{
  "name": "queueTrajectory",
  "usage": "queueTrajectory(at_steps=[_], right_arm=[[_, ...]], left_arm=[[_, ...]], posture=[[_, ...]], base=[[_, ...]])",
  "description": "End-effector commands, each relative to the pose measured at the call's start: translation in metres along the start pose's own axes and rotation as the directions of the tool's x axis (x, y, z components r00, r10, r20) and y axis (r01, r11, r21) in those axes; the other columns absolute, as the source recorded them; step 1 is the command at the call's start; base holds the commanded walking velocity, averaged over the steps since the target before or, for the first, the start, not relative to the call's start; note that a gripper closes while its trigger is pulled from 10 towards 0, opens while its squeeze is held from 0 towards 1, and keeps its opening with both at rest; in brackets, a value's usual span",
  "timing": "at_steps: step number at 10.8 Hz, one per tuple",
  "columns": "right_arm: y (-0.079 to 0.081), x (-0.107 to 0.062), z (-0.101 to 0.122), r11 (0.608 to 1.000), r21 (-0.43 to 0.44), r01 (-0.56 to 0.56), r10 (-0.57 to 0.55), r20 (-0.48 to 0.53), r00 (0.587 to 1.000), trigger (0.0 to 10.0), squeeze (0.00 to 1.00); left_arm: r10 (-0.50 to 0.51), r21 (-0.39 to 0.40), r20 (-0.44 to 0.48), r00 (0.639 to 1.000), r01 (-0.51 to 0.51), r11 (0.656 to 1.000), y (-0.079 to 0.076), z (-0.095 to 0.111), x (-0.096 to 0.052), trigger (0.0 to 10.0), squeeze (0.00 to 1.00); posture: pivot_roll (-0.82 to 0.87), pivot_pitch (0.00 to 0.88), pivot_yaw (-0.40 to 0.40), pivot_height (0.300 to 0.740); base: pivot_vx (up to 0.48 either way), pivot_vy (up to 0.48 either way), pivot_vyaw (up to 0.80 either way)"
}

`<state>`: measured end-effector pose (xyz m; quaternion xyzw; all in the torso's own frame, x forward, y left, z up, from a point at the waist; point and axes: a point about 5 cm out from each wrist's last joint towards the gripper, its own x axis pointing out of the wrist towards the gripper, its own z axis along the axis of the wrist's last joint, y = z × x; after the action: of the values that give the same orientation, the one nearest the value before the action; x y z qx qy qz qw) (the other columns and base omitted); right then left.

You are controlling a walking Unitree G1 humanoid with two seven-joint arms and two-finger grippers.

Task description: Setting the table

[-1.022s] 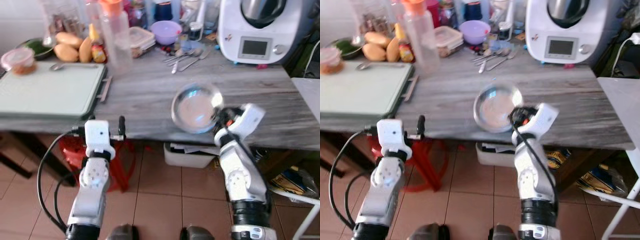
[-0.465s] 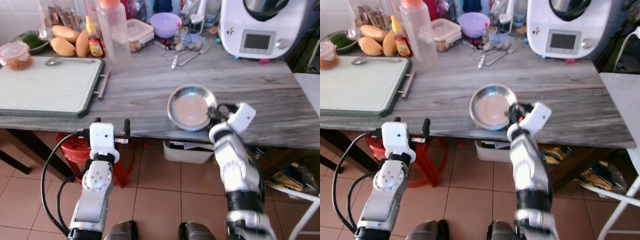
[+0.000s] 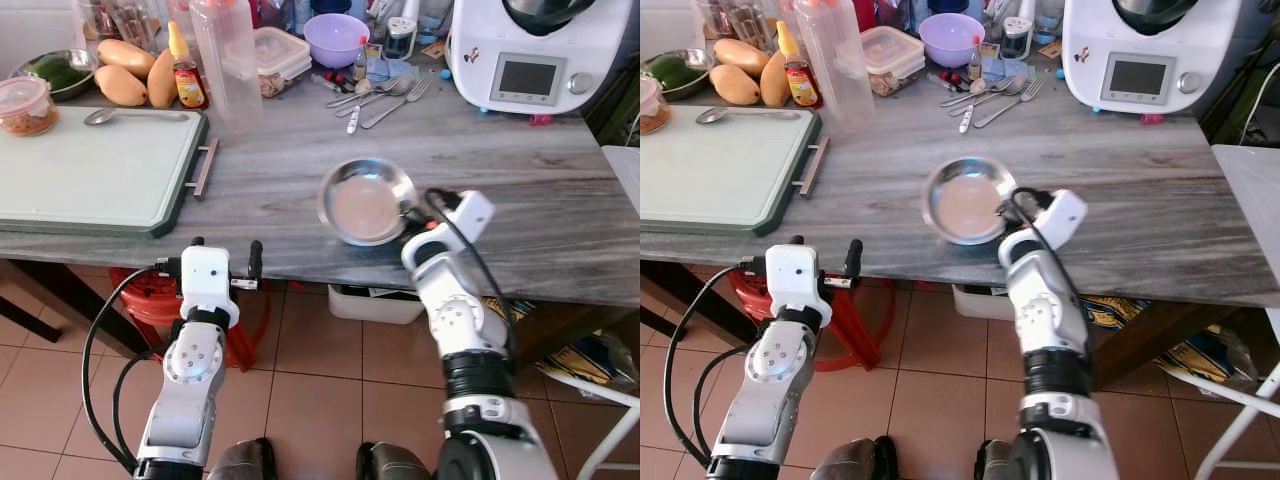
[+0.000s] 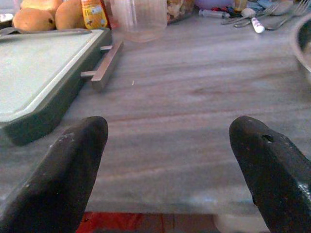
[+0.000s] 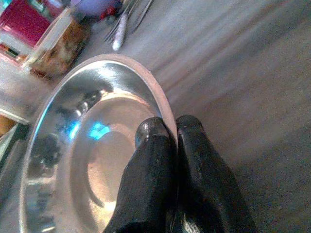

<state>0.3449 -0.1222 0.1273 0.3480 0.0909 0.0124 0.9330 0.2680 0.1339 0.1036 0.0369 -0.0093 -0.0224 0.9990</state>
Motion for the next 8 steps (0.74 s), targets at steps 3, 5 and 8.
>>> queueTrajectory(at_steps=[3, 5, 8], right_arm=[[0.004, -0.012, -0.011, 0.998, 0.054, 0.03, -0.025, -0.078, 0.997, 10.0, 0.0], [-0.011, -0.018, -0.009, 0.995, 0.054, 0.086, -0.082, -0.081, 0.993, 10.0, 0.0], [-0.017, -0.019, -0.005, 0.994, 0.043, 0.104, -0.1, -0.088, 0.991, 10.0, 1.0]], left_arm=[[-0.027, -0.004, -0.009, 1.0, 0.027, 1.0, -0.002, 0.001, -0.001, 10.0, 0.0], [-0.036, -0.003, -0.011, 0.999, 0.036, 0.999, -0.003, 0.001, -0.001, 10.0, 0.0], [-0.027, 0.002, -0.013, 1.0, 0.027, 1.0, -0.001, 0.001, 0.0, 10.0, 0.0]], posture=[[-0.02, 0.17, 0.028, 0.74], [-0.03, 0.167, 0.03, 0.74], [-0.02, 0.163, 0.031, 0.74]], base=[[0.0, 0.0, 0.0], [0.0, 0.0, 0.0], [0.0, 0.0, 0.0]])
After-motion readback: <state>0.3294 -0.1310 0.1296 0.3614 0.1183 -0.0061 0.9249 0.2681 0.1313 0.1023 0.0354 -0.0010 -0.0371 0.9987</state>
